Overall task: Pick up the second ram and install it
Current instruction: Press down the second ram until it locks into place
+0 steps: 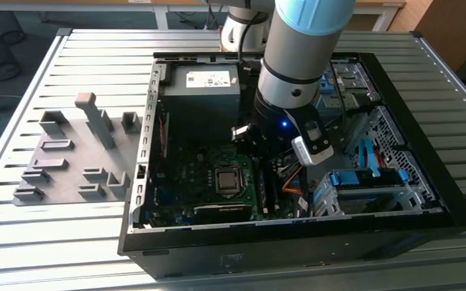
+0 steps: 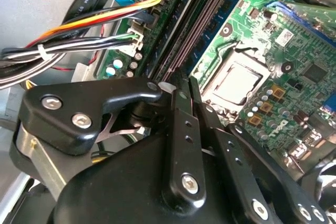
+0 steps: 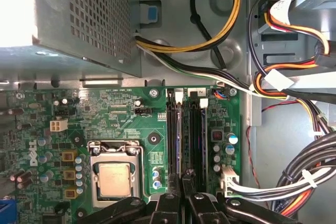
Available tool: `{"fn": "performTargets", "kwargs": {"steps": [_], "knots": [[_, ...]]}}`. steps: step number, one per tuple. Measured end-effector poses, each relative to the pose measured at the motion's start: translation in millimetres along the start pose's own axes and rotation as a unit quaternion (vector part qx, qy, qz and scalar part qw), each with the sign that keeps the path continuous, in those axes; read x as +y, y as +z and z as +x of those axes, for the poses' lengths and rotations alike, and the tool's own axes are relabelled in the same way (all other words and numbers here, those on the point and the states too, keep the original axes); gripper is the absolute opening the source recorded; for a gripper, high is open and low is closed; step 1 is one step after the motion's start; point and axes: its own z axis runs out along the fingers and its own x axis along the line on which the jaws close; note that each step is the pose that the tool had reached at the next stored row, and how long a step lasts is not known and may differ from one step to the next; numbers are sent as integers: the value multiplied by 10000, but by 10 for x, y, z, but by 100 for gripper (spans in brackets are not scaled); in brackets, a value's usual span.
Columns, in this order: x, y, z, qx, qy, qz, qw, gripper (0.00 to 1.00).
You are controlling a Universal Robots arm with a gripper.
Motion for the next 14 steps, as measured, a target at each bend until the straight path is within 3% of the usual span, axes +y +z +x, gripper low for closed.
{"fn": "performTargets", "kwargs": {"steps": [14], "knots": [[7, 22, -3, 0, 0, 0, 10000, 13]]}}
